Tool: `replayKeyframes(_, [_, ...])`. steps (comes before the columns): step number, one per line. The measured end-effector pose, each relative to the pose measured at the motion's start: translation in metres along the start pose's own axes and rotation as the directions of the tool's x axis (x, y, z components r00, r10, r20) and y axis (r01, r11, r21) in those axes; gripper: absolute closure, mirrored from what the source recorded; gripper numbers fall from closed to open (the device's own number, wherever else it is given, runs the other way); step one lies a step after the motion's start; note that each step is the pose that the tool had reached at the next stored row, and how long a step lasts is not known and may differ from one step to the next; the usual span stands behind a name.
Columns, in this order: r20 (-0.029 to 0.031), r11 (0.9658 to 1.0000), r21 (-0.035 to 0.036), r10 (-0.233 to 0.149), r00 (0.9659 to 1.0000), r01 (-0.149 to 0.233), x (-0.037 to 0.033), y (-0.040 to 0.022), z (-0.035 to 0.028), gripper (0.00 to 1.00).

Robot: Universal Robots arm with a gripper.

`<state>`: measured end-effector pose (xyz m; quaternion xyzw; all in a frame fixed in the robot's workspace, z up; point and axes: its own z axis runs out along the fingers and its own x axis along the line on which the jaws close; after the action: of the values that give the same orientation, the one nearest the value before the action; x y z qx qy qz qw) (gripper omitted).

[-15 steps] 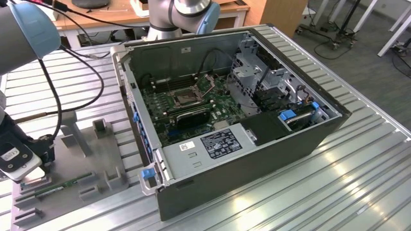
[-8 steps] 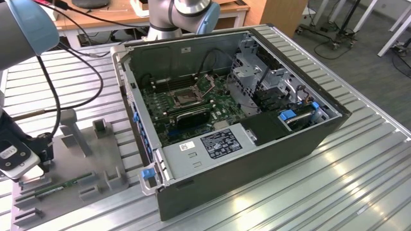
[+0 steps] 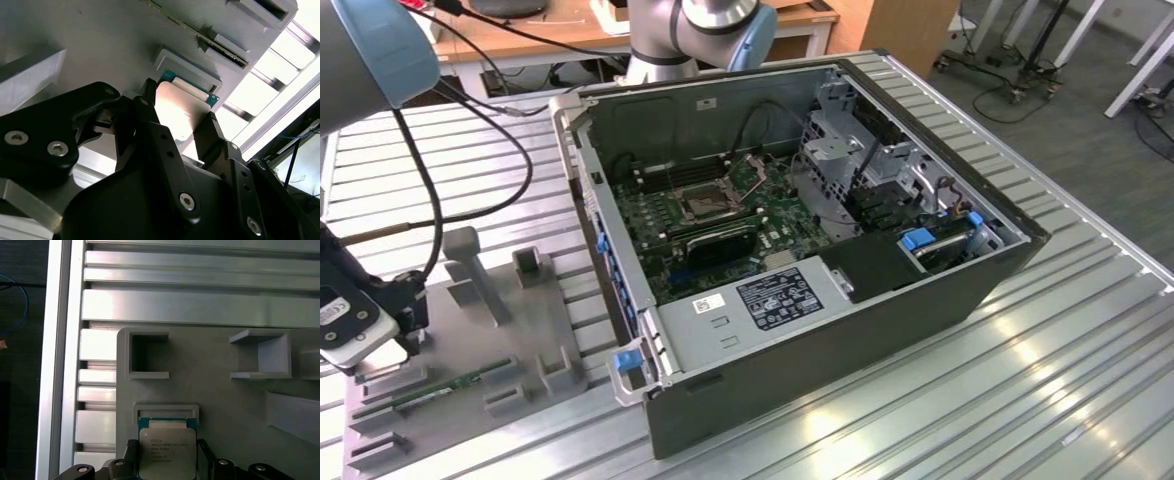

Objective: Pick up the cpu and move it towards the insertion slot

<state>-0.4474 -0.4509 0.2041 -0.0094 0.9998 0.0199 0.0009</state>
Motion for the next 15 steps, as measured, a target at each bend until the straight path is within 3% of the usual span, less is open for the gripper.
replayKeyframes(15, [-0.0001,1.0,0.0001,0.0,1.0,0.0,0.0,0.0001,-0.0047,0.45])
